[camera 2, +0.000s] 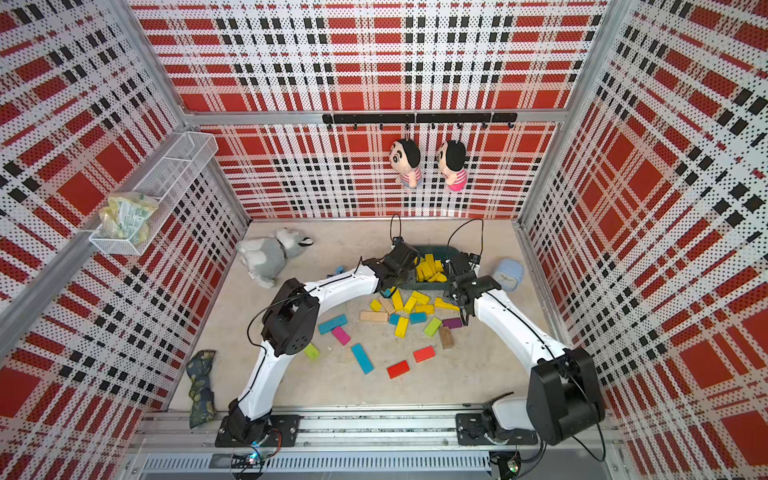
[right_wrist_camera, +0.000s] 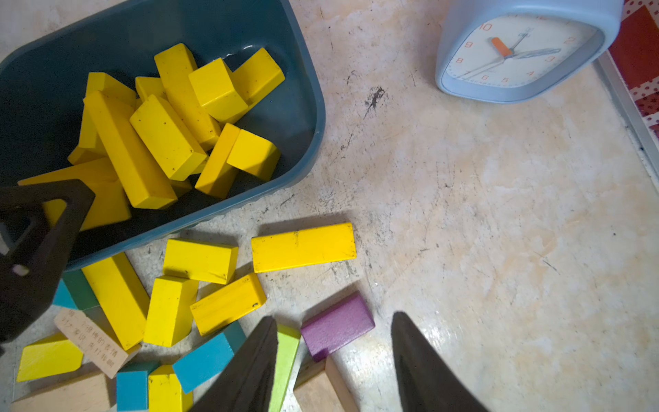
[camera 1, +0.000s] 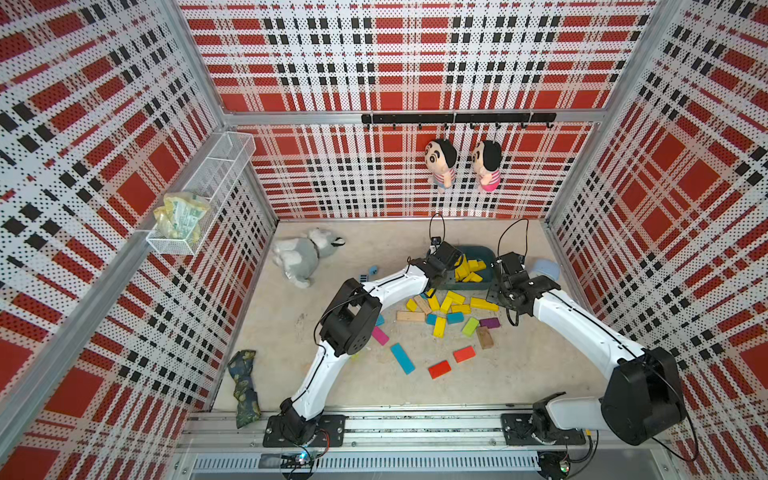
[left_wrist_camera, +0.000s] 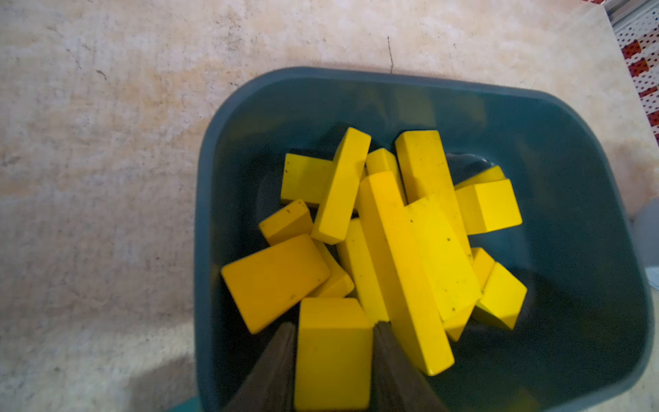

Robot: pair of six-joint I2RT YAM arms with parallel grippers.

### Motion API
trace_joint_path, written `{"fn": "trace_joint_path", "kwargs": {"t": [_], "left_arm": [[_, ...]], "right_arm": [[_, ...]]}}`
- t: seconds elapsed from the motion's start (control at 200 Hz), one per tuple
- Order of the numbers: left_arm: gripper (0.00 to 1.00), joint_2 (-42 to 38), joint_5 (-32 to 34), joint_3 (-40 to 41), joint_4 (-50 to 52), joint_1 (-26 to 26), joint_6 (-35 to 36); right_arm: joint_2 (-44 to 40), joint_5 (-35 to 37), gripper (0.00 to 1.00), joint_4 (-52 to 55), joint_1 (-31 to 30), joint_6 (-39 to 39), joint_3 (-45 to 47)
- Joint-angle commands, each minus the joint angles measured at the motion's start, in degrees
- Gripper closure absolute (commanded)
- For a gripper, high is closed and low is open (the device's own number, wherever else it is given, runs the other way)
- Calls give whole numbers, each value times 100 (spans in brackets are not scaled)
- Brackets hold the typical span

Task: Pick out the yellow building blocks
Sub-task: Place the building block in the storage box, then pick up the building block from the center of the board.

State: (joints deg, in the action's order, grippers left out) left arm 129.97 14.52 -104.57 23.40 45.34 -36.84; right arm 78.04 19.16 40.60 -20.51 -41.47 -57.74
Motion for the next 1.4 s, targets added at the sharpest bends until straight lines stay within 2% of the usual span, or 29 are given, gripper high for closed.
{"fn": "trace_joint_path", "kwargs": {"t": [0.0, 0.2, 0.376, 0.541, 0.686, 0.787, 0.897, 1.217, 1.398], "left_arm": [[55, 25, -73, -46, -206, -25, -29], [51, -178, -18, -11, -256, -43, -60], [51, -906, 313, 460, -510, -41, -159], [53, -1994, 644, 1672, -1005, -157, -634], [55, -2966, 670, 3216, -1465, -465, -1476], [55, -3482, 722, 4075, -1641, -664, -1842], [55, -3882, 699, 4670, -1717, -844, -2028], [61, -4355, 728, 5098, -1672, -1107, -2045], [62, -4460, 735, 5179, -1645, -1211, -2020]], "right_arm": [[74, 37, 45, 146, 14, 51, -190], [254, -48, 45, 318, -61, 396, -461], [523, -320, 45, 75, -579, 270, -602], [1238, -698, 45, -169, -1205, -305, -955], [1746, -1306, 46, -578, -1320, -964, -997], [2018, -1403, 46, -740, -1358, -1197, -1039], [2325, -1382, 47, -745, -1363, -1268, -1182], [2973, -1223, 54, -568, -1363, -1550, -1659], [3150, -887, 56, -83, -1372, -1871, -1902]]}}
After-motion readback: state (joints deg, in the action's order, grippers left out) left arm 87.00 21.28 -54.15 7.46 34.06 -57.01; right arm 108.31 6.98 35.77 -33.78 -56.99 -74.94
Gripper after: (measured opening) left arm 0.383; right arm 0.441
